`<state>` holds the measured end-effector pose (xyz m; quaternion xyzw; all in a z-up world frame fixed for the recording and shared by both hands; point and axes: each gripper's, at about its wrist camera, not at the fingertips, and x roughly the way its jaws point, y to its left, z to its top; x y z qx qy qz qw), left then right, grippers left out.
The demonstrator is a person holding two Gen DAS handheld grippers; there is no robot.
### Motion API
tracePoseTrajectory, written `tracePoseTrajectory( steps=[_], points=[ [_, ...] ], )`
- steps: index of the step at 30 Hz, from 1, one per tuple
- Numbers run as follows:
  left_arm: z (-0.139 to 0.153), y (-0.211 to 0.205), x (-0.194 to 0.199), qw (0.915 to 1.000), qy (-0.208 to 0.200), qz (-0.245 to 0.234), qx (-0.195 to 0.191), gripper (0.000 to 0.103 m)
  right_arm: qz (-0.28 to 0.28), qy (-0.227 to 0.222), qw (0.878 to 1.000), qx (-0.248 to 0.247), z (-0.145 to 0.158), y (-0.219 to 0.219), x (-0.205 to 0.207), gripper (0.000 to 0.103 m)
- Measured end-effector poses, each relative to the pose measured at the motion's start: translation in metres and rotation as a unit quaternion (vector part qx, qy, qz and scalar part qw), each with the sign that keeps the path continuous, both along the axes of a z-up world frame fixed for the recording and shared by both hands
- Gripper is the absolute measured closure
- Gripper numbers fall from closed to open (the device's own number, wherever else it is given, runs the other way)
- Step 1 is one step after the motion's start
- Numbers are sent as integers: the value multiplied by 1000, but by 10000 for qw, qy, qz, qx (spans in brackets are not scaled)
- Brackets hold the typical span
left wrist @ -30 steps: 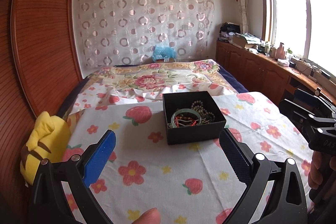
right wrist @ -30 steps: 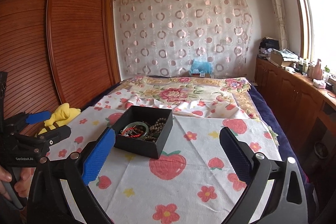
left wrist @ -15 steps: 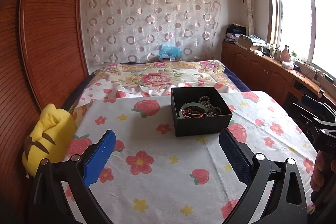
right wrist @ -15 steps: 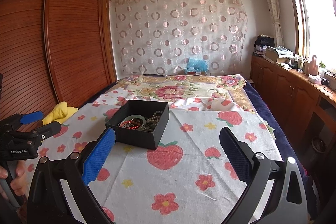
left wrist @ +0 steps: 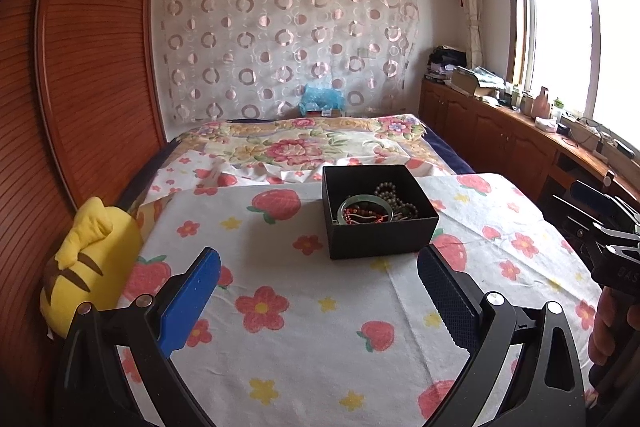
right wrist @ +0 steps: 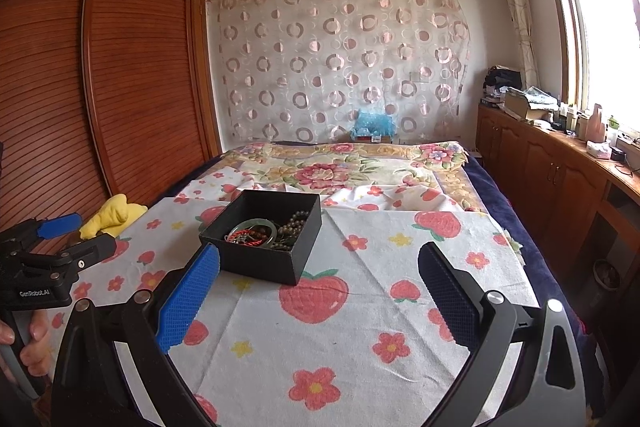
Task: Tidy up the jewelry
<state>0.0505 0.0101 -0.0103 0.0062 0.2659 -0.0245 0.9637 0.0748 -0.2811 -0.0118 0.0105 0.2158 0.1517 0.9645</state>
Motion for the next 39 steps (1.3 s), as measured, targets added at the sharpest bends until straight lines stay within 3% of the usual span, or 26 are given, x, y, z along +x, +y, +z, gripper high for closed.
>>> tracePoseTrajectory(
  steps=[39],
  points=[
    [4,-15,-5,10000,-74,-36,38,8,-1,12,10000,18,-1,-2,1,3]
  ],
)
